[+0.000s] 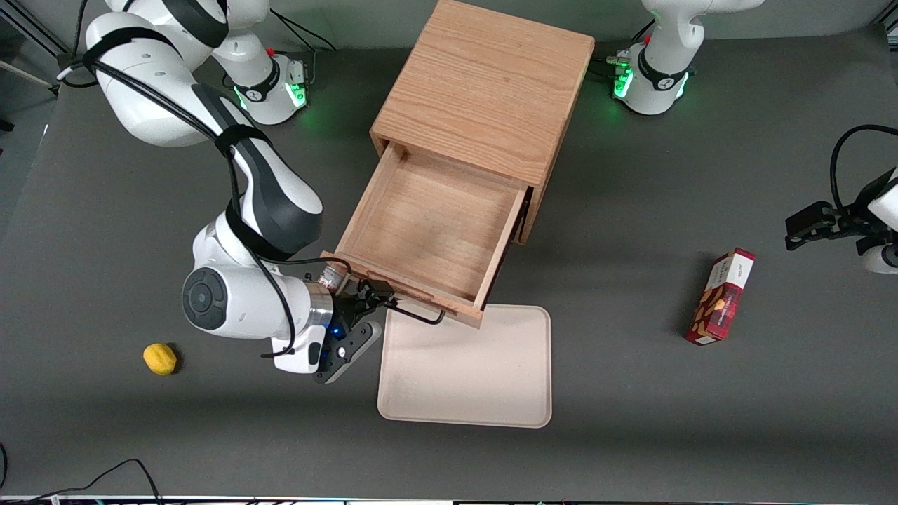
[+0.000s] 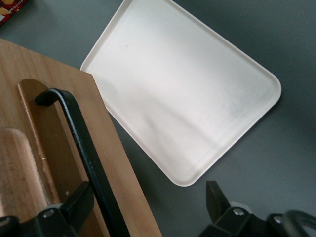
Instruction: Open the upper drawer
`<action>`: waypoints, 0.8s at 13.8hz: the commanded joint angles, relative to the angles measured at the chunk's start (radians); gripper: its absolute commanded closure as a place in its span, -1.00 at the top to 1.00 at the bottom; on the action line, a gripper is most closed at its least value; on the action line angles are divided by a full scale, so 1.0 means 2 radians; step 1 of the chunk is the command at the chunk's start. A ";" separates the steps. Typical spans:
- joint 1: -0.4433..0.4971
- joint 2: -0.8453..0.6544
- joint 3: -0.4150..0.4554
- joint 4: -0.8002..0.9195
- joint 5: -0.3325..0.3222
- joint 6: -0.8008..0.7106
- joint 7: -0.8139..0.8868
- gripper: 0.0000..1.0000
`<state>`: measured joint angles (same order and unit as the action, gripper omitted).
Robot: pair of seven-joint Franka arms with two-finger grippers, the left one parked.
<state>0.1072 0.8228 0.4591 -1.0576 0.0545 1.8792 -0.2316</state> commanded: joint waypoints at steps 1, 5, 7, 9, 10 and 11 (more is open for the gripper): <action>-0.004 0.015 -0.006 0.033 -0.010 -0.002 -0.012 1.00; -0.008 0.004 -0.005 0.039 -0.009 -0.009 -0.010 1.00; -0.008 -0.022 -0.004 0.043 -0.008 -0.018 -0.009 1.00; -0.010 -0.053 -0.003 0.043 -0.007 -0.020 -0.007 1.00; -0.010 -0.071 -0.003 0.042 -0.006 -0.024 -0.005 1.00; -0.010 -0.089 -0.004 0.041 -0.006 -0.031 -0.001 1.00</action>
<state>0.0893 0.7261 0.4533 -0.9553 0.0535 1.8521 -0.2356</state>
